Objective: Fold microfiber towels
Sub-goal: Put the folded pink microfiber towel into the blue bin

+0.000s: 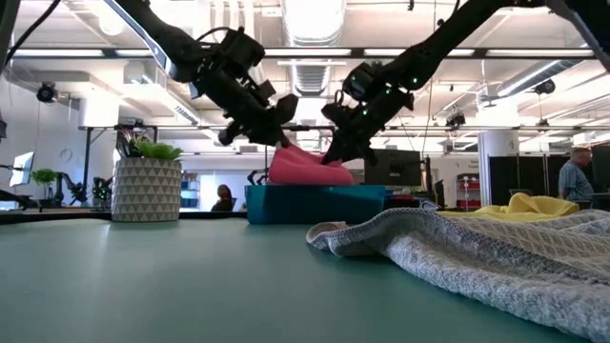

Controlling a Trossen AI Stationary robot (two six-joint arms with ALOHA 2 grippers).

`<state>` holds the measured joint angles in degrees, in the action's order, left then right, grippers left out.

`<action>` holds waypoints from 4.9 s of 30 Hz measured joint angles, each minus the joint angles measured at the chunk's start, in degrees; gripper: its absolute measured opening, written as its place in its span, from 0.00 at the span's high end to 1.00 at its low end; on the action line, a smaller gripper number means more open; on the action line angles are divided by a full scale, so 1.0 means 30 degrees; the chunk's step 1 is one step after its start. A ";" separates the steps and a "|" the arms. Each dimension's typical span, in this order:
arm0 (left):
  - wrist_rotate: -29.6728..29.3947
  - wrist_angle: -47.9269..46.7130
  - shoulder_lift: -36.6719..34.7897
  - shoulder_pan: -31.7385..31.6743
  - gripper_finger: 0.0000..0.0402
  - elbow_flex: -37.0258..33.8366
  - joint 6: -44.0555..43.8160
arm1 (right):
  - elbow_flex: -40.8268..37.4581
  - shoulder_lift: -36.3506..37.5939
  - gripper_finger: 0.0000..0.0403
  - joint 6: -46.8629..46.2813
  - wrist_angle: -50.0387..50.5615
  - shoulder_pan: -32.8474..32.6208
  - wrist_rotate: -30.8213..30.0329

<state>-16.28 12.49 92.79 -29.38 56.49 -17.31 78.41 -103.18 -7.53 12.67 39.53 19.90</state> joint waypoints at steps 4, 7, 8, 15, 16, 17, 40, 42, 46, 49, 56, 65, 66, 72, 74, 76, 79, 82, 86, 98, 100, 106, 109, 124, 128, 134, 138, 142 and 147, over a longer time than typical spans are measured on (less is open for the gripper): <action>0.1555 -0.0009 0.0000 -0.0583 1.00 -0.0023 0.0000 | 0.0029 -0.0436 0.98 0.0338 -0.0185 0.0121 0.0228; 0.2009 0.0000 0.0000 -0.0651 1.00 -0.0049 0.0014 | 0.0029 -0.0659 0.98 0.0386 -0.0141 0.0223 0.0156; 0.2037 -0.0019 0.0000 -0.0651 1.00 -0.0082 0.0047 | 0.0029 -0.0689 0.98 0.0397 -0.0149 0.0284 0.0140; 0.1923 0.0050 0.0000 -0.0688 0.99 -0.0183 0.1191 | 0.1089 -0.1237 0.98 0.0807 0.0176 0.0864 0.0087; 0.1800 0.0021 -0.0002 -0.0690 0.98 -0.0174 0.1466 | 0.1306 -0.1343 0.98 0.0884 0.0472 0.0899 -0.0096; 0.1733 0.0009 -0.0015 -0.0707 0.96 -0.0146 0.1540 | 0.1526 -0.1492 0.98 0.1043 0.0825 0.0942 -0.0354; 0.1773 0.0187 -0.0947 -0.1280 0.61 0.0290 0.4556 | 0.7934 -0.3745 0.96 0.3505 0.7860 0.0886 -0.0138; 0.1766 0.0187 -0.0960 -0.1416 0.61 0.0354 0.4541 | 0.8244 -0.3769 0.93 0.3671 0.8264 0.0911 -0.0151; 0.1770 0.0191 -0.0962 -0.1580 0.61 0.0619 0.4559 | 0.8780 -0.3790 0.82 0.3446 0.9001 0.0997 -0.0136; 0.1773 0.0191 -0.0962 -0.1674 0.61 0.0793 0.4805 | 0.8725 -0.3768 0.73 0.3239 0.9279 0.1026 -0.0145; 0.1773 0.0183 -0.0962 -0.1715 0.61 0.0975 0.5569 | 0.9063 -0.3796 0.58 0.2994 0.9773 0.1222 -0.1237; 0.1773 -0.0719 -0.1123 -0.1722 0.61 0.0852 0.6294 | 1.0831 -0.3781 0.53 0.6261 1.6174 0.1177 0.0153; 0.1773 -0.0950 -0.1222 -0.1722 0.61 0.0851 0.6648 | 1.0744 -0.3781 0.52 0.6892 1.6715 0.1063 0.0418; 0.1712 -0.1810 -0.2006 -0.1735 0.61 0.0982 0.8044 | 0.9061 -0.3774 0.52 0.9961 1.6106 0.0391 0.1969; 0.1515 -0.1811 -0.2359 -0.1759 0.61 0.0982 0.8061 | 0.8569 -0.3774 0.52 1.0554 1.5587 0.0096 0.1987; 0.1293 -0.1879 -0.2618 -0.1817 0.61 0.0975 0.8068 | 0.8244 -0.3774 0.52 1.1357 1.5084 -0.0299 0.2000; 0.1265 -0.1935 -0.2907 -0.1854 0.61 0.0946 0.8068 | 0.7890 -0.3774 0.52 1.2596 1.4187 -0.0952 0.1903; 0.1258 -0.1936 -0.3156 -0.1941 0.61 0.0886 0.8068 | 0.7568 -0.3774 0.52 1.3400 1.2919 -0.1526 0.1453; 0.1263 -0.2140 -0.3160 -0.1963 0.61 0.0793 0.8076 | 0.7167 -0.3774 0.52 1.3834 1.1215 -0.2044 -0.1190; 0.1263 -0.2512 -0.3140 -0.2189 0.61 0.0691 0.8090 | 0.5562 -0.3774 0.54 1.4061 0.8756 -0.2144 -0.1659; 0.1263 -0.2512 -0.3140 -0.2252 0.61 0.0694 0.8090 | 0.5274 -0.3774 0.55 1.4036 0.8198 -0.2147 -0.1677; 0.1263 -0.2505 -0.3126 -0.2476 0.61 0.0691 0.8090 | 0.4482 -0.3774 0.59 1.4519 0.6879 -0.2203 -0.2805; 0.1263 -0.2498 -0.3126 -0.2587 0.61 0.0691 0.8090 | 0.4452 -0.3789 0.61 1.4534 0.6837 -0.2267 -0.2812; 0.1271 -0.2483 -0.3118 -0.2839 0.61 0.0676 0.8090 | 0.4481 -0.4432 0.86 1.2816 0.6676 -0.2428 -0.3170; 0.1271 -0.2483 -0.3111 -0.2852 0.61 0.0676 0.8090 | 0.4481 -0.4279 0.96 1.2511 0.6683 -0.2426 -0.3168; 0.1271 -0.2483 -0.3111 -0.2852 0.61 0.0676 0.8090 | 0.5188 -0.4175 0.98 1.1802 0.7841 -0.2508 -0.3160; 0.1271 -0.2483 -0.3104 -0.2852 0.61 0.0676 0.8090 | 0.5810 -0.4124 0.98 1.1587 0.8898 -0.2508 -0.2548; 0.1271 -0.2486 -0.3104 -0.2852 0.61 0.0676 0.8088 | 0.6018 -0.4073 0.98 1.0717 0.9282 -0.2675 -0.1375; 0.1271 -0.2490 -0.3104 -0.2852 0.61 0.0676 0.8082 | 0.6015 -0.4007 0.98 1.0911 0.9982 -0.3298 -0.1323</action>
<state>-12.47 5.02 83.48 -37.93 58.52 6.94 96.46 -115.20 25.20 42.61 29.64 15.93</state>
